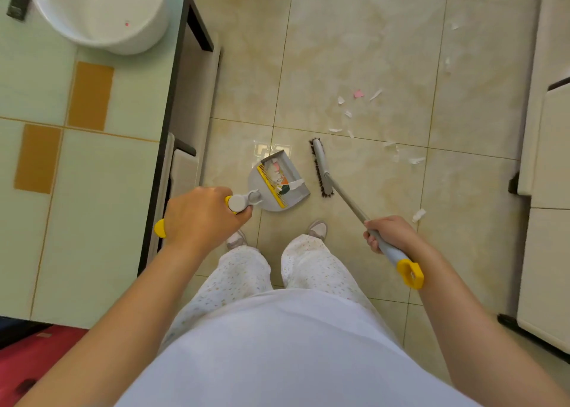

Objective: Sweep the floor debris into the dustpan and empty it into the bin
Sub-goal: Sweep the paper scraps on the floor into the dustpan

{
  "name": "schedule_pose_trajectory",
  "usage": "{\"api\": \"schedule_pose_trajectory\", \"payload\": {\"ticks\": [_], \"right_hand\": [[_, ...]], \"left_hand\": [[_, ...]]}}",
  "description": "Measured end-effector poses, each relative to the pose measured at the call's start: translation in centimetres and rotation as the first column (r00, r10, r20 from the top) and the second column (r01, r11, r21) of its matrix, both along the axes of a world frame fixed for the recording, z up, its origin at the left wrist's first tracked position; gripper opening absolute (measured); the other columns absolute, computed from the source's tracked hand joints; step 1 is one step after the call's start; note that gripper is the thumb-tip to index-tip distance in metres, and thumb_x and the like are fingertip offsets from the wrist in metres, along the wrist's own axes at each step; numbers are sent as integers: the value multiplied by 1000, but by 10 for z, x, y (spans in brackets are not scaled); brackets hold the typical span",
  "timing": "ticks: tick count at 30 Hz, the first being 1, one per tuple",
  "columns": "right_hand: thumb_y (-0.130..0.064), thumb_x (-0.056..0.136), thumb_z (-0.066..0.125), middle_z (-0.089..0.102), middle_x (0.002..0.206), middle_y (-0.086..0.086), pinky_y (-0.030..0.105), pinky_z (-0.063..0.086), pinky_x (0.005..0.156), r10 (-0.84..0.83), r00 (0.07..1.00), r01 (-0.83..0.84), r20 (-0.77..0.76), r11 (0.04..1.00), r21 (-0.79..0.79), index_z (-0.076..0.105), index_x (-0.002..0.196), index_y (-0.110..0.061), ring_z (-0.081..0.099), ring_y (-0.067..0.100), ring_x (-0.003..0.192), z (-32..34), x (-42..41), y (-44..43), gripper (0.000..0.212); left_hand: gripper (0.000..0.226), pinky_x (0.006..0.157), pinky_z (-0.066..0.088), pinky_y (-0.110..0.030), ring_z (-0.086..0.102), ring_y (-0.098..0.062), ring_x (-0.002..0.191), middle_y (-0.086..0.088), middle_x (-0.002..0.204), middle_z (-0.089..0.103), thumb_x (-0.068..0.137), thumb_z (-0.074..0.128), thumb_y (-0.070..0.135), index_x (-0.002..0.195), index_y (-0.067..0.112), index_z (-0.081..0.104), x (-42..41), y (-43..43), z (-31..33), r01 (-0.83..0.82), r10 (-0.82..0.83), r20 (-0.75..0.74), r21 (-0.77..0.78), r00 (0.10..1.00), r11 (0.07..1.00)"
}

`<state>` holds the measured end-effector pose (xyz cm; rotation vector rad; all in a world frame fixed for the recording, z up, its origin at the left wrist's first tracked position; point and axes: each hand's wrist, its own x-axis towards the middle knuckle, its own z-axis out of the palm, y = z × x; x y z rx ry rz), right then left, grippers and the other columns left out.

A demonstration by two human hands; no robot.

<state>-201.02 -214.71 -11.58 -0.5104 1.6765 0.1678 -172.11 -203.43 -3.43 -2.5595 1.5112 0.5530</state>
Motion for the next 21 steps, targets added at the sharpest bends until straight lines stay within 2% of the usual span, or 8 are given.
{"api": "schedule_pose_trajectory", "payload": {"ticks": [4,8,11,13,16,21], "right_hand": [[-4,96,47,46,69,14,14,36,32,-105,994,105,-2,994,-12,49,79,2,38,16,47,0,-24,-15,18],[-4,95,48,46,68,13,15,36,31,-172,985,172,-21,985,-33,48,76,1,37,17,50,1,-55,-33,19],[-4,95,47,45,67,12,15,35,31,-259,966,259,-18,965,-33,47,75,0,38,14,42,2,-76,-45,20],[-6,96,45,44,67,11,14,35,32,-327,945,327,-21,945,-30,47,76,-1,37,13,43,4,-88,-52,21],[-7,98,42,41,67,10,12,33,31,-429,903,429,-6,903,-32,46,76,-2,34,15,51,5,-96,-58,23],[-6,97,43,40,67,10,12,32,31,-577,816,573,-15,813,-100,46,75,-1,34,16,52,7,-102,-64,23]], "left_hand": [[48,45,31,-20,49,-23,49,4,49,48,80,59,59,59,16,60,-16,-30,-5,-5,5,-32,-12,999,1000],[46,52,47,-28,55,-25,55,3,54,52,81,59,59,63,17,61,-36,-69,-9,12,-14,-80,-31,997,999],[45,56,51,-30,58,-28,60,0,59,57,82,58,59,65,18,63,-49,-94,-12,36,-41,-120,-44,992,998],[45,54,49,-27,59,-28,60,-1,61,61,81,57,60,66,18,64,-58,-114,-14,69,-74,-126,-41,989,997],[43,48,36,-21,58,-27,60,0,61,61,81,58,59,69,18,65,-66,-138,-15,128,-129,-104,-22,986,992],[44,49,35,-22,56,-26,59,2,60,57,79,57,60,69,18,63,-80,-186,-18,293,-294,-89,-23,952,956]]}}
